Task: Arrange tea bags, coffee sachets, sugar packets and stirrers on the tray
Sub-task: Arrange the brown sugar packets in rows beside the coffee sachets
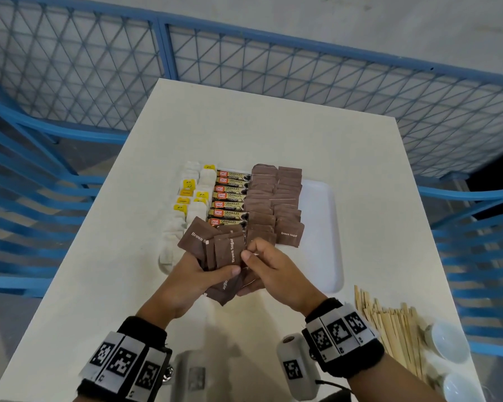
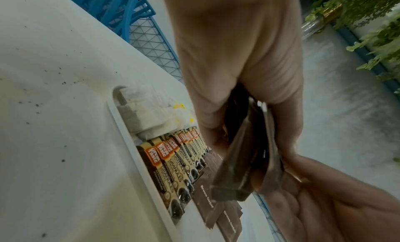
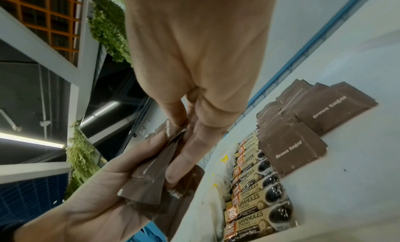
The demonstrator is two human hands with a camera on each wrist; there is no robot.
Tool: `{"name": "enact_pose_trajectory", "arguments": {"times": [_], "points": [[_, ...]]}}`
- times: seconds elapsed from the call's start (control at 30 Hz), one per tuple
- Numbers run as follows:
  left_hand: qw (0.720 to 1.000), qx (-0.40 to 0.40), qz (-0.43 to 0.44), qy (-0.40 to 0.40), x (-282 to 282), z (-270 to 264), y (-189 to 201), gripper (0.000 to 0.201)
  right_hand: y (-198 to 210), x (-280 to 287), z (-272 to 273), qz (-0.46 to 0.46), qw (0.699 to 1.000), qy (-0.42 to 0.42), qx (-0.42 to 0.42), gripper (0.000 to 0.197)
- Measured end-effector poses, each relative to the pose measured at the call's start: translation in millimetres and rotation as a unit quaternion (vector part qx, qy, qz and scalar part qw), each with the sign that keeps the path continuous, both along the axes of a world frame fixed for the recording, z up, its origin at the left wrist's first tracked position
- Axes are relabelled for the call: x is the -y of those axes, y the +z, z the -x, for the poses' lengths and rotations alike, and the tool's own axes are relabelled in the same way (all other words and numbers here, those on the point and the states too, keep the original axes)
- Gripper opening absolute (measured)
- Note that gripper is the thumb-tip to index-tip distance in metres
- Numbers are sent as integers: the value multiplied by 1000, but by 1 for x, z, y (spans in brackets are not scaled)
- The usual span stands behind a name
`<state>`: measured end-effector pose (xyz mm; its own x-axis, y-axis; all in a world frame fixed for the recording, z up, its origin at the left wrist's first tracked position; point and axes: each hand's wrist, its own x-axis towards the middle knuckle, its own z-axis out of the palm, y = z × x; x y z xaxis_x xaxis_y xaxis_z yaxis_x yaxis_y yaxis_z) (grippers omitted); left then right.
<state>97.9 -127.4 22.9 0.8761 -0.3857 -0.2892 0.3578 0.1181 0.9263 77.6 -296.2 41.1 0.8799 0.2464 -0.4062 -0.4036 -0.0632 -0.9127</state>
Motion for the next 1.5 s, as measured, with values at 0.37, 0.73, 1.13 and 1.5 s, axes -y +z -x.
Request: {"name": "enact_pose_trajectory", "arguments": {"times": [0.37,0.73,1.13,1.5], "points": [[998,-32,33,38,-1,1,-2,52,4,0,6,-111,990,-53,-66,14],[993,-34,80,81,-9,-1,0,77,9,28,7,-127,986,-111,-4,6],[993,-64,62,81,-19,2,-8,80,-2,70,-1,-132,966,-221,17,19],[993,-72,55,73,-14,3,-5,87,-36,95,-18,164,972,-170,4,24]]}}
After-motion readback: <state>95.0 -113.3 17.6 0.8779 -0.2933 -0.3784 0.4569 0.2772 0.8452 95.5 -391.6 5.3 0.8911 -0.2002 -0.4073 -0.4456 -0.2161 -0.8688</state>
